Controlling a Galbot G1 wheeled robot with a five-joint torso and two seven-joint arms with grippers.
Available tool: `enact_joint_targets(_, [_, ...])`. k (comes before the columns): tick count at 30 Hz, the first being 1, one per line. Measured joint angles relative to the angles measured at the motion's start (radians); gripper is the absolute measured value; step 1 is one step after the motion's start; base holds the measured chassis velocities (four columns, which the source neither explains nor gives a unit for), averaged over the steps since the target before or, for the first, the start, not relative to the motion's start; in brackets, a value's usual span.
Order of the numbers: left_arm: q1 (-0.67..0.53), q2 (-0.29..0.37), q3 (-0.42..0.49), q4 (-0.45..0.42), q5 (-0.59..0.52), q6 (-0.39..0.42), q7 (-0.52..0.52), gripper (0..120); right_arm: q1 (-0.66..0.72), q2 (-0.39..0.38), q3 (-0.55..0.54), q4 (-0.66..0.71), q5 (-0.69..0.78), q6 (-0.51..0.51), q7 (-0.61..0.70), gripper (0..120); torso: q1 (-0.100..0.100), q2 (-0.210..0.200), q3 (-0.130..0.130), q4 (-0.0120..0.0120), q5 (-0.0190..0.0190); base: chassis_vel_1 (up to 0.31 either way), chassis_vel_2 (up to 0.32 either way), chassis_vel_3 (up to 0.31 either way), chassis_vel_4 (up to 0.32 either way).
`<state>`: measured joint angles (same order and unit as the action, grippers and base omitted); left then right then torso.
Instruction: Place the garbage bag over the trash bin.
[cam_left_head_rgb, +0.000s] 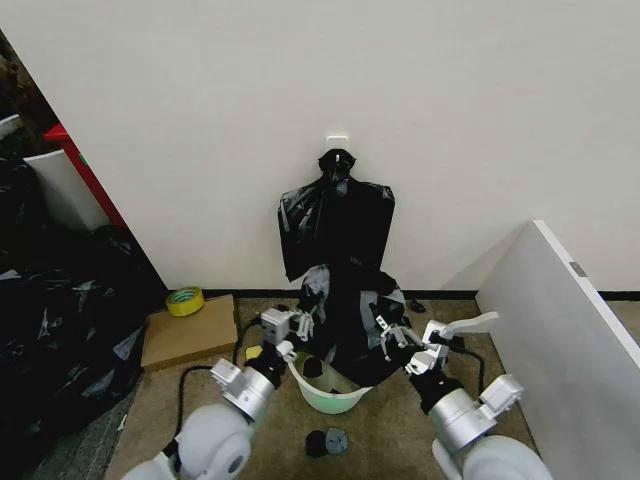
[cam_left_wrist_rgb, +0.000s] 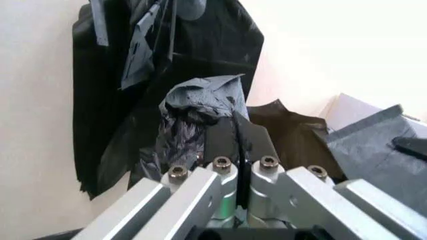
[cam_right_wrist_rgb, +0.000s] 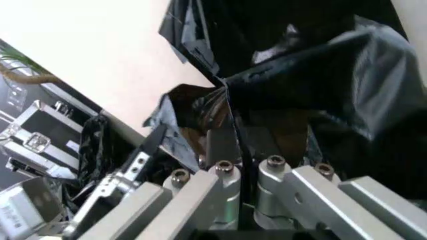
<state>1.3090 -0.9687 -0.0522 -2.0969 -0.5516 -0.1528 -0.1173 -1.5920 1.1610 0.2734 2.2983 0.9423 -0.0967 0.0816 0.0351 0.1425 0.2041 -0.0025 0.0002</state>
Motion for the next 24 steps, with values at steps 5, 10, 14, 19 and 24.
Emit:
enact_joint_targets(5, [0.033,0.014,-0.028,-0.024,0.012,-0.005,0.000,0,-0.022,0.015,-0.011,0.004,-0.018,-0.005,0.042,0,0.000,0.000,0.000,-0.0002,0.0004,0.000,0.000,0.000,0.000])
enact_joint_targets(10, [0.067,0.013,-0.037,-0.015,0.038,-0.009,-0.007,0,-0.060,0.019,-0.015,-0.012,-0.117,-0.072,0.184,0,0.000,0.000,0.000,-0.0002,0.0004,0.000,0.000,0.000,0.000])
enact_joint_targets(14, [0.087,0.008,-0.037,0.015,0.058,-0.018,-0.012,0,-0.064,0.030,-0.021,-0.032,-0.137,-0.095,0.262,0,0.000,0.000,0.000,-0.0001,0.0003,0.000,0.000,0.000,0.000])
enact_joint_targets(19, [0.108,-0.009,-0.030,0.050,0.070,-0.019,-0.017,0,-0.055,0.055,-0.068,-0.055,-0.161,-0.119,0.309,0,0.000,0.000,0.000,0.0000,0.0003,0.000,0.000,0.000,0.000])
enact_joint_targets(24, [0.091,-0.075,0.014,0.116,0.095,-0.015,-0.025,0,-0.009,0.105,-0.129,-0.127,-0.216,-0.129,0.317,0,0.000,0.000,0.000,-0.0001,0.0003,0.000,0.000,0.000,0.000])
